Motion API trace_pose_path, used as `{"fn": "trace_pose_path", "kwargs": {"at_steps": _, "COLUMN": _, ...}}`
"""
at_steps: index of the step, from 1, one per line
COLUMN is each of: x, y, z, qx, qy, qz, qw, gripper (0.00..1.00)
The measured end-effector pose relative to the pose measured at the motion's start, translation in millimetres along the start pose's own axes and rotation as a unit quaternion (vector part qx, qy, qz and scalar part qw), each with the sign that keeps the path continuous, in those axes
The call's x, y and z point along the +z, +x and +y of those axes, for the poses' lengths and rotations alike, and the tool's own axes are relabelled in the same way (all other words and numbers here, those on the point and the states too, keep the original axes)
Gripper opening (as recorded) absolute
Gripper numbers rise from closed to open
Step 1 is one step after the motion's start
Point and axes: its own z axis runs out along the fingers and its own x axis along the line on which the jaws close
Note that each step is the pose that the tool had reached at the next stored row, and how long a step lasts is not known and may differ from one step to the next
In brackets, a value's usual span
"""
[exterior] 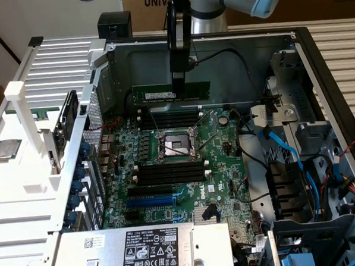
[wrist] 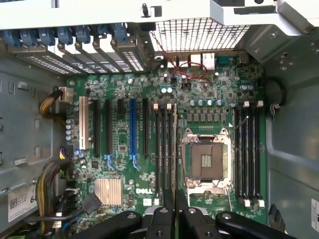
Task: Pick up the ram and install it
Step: 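Insert the ram into the slot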
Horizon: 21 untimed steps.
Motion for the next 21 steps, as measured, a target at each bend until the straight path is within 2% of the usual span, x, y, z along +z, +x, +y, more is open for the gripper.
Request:
{"fn": "trace_pose_path", "kwargs": {"at_steps": 3, "x": 4.8, "y": 6.5, "z": -0.3, "qx": -0.001, "qy": -0.0008, "qz": -0.0001, "qw": 1.0, "gripper": 0.13}}
{"fn": "trace_pose_path", "kwargs": {"at_steps": 6, "x": 8.5, "y": 7.1, "z": -0.4, "qx": -0.001, "qy": -0.0062, "qz": 0.0002, "qw": 1.0, "gripper": 0.13}}
{"fn": "trace_pose_path", "kwargs": {"at_steps": 8, "x": 11.5, "y": 6.8, "z": -0.4, "qx": -0.002, "qy": -0.0084, "qz": 0.0003, "qw": 1.0, "gripper": 0.13}}
{"fn": "trace_pose_path", "kwargs": {"at_steps": 12, "x": 20.6, "y": 5.9, "z": -0.5, "qx": -0.002, "qy": -0.0085, "qz": 0.0003, "qw": 1.0, "gripper": 0.13}}
{"fn": "trace_pose_path", "kwargs": {"at_steps": 14, "x": 21.5, "y": 5.8, "z": -0.4, "qx": -0.002, "qy": -0.0107, "qz": 0.0005, "qw": 0.9999, "gripper": 0.13}}
{"fn": "trace_pose_path", "kwargs": {"at_steps": 21, "x": 28.7, "y": 5.2, "z": -0.2, "qx": -0.003, "qy": -0.0134, "qz": 0.0007, "qw": 0.9999, "gripper": 0.13}}
